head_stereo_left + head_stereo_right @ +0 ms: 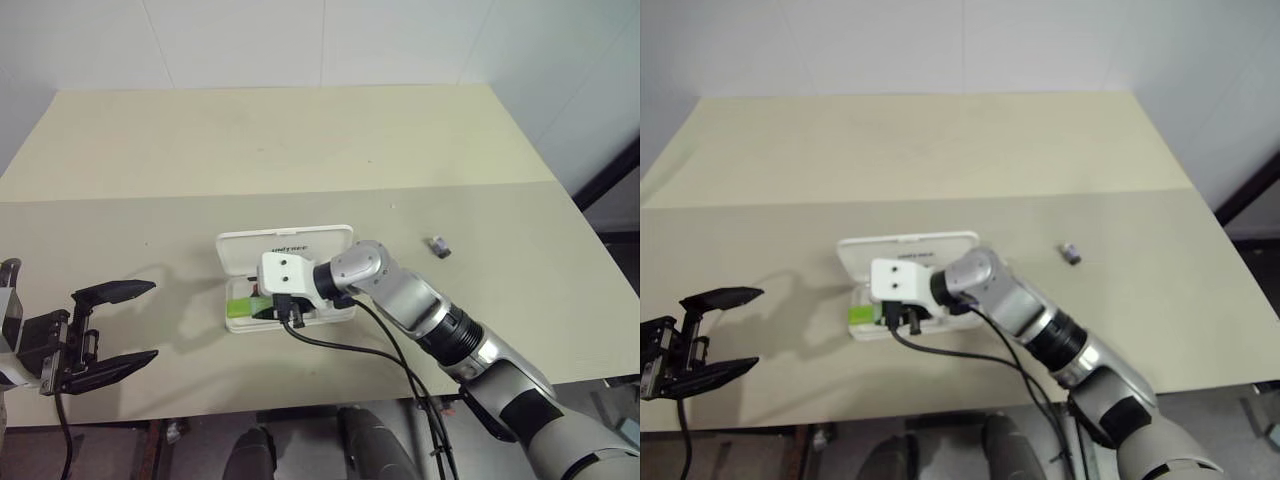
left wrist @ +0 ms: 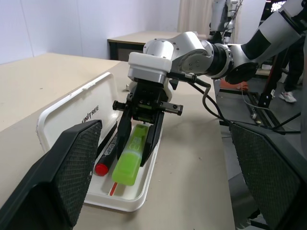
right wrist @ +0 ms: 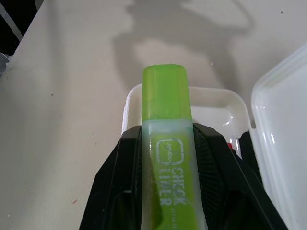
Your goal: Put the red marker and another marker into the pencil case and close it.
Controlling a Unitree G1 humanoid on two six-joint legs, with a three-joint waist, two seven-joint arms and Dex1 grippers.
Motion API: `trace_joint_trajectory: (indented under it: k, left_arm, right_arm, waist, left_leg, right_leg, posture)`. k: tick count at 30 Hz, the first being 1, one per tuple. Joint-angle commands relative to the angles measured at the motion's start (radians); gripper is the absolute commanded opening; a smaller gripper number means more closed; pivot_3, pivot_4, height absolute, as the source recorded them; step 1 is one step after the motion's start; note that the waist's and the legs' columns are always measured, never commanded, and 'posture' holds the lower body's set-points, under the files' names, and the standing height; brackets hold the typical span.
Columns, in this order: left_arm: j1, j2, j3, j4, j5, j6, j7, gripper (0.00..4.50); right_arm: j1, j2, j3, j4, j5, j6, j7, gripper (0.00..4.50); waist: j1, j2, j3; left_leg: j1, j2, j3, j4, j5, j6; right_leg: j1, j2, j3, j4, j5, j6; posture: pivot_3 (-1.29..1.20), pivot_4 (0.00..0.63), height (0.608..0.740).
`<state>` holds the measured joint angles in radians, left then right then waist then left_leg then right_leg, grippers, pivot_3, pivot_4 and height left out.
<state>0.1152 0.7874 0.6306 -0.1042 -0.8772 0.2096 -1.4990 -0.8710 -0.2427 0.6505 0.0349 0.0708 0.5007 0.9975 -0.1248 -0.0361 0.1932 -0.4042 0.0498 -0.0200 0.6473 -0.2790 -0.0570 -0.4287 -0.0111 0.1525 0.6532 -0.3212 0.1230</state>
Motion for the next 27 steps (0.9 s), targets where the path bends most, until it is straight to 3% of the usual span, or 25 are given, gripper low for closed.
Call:
trace_joint_trajectory:
  k: [1, 13, 22, 23, 27]
  left_arm:
    - [0.003, 0.013, 0.033, -0.016, -0.001, -0.013, -0.001, 4.5]
    - [0.005, 0.008, 0.033, -0.02, 0.002, -0.025, 0.003, 4.5]
    - [-0.009, 0.008, 0.023, -0.022, 0.007, -0.033, 0.014, 4.5]
    - [-0.011, 0.008, 0.021, -0.02, 0.008, -0.034, 0.015, 4.5]
    - [-0.019, 0.005, 0.014, -0.017, 0.011, -0.038, 0.017, 4.5]
  right_arm:
    - [0.009, 0.015, -0.022, 0.009, -0.012, -0.021, -0.003, 1.11]
    - [0.009, 0.044, -0.033, 0.056, -0.034, -0.035, -0.003, 1.11]
    - [0.001, 0.042, -0.053, 0.009, -0.025, -0.012, 0.028, 4.27]
    - [-0.001, 0.042, -0.055, 0.005, -0.025, -0.009, 0.03, 4.48]
    - [0.001, 0.035, -0.062, -0.02, -0.02, 0.005, 0.045, 4.48]
  waist:
    - [-0.002, 0.0, 0.0]
    - [-0.015, 0.0, 0.0]
    - [-0.016, 0.0, 0.0]
    - [-0.016, 0.0, 0.0]
    - [-0.015, 0.0, 0.0]
  left_leg:
    - [0.0, 0.0, 0.0, 0.0, 0.0, 0.0]
    - [0.0, 0.0, -0.001, 0.0, 0.0, -0.001]
    - [0.001, 0.0, -0.001, -0.001, 0.001, -0.002]
    - [0.001, 0.0, -0.001, -0.001, 0.001, -0.002]
    - [0.001, 0.0, -0.001, 0.0, 0.001, -0.002]
  right_leg:
    - [0.0, 0.0, 0.0, 0.0, 0.0, 0.0]
    - [0.0, 0.0, 0.0, 0.001, 0.0, 0.0]
    - [0.0, 0.0, 0.0, 0.001, 0.0, 0.0]
    - [0.0, 0.0, -0.001, 0.001, 0.0, 0.0]
    - [0.0, 0.0, -0.001, 0.001, 0.0, 0.0]
  posture:
    - [0.0, 0.15, 0.74]
    - [0.0, 0.15, 0.74]
    - [0.0, 0.15, 0.74]
    - [0.0, 0.15, 0.74]
    - [0.0, 0.15, 0.74]
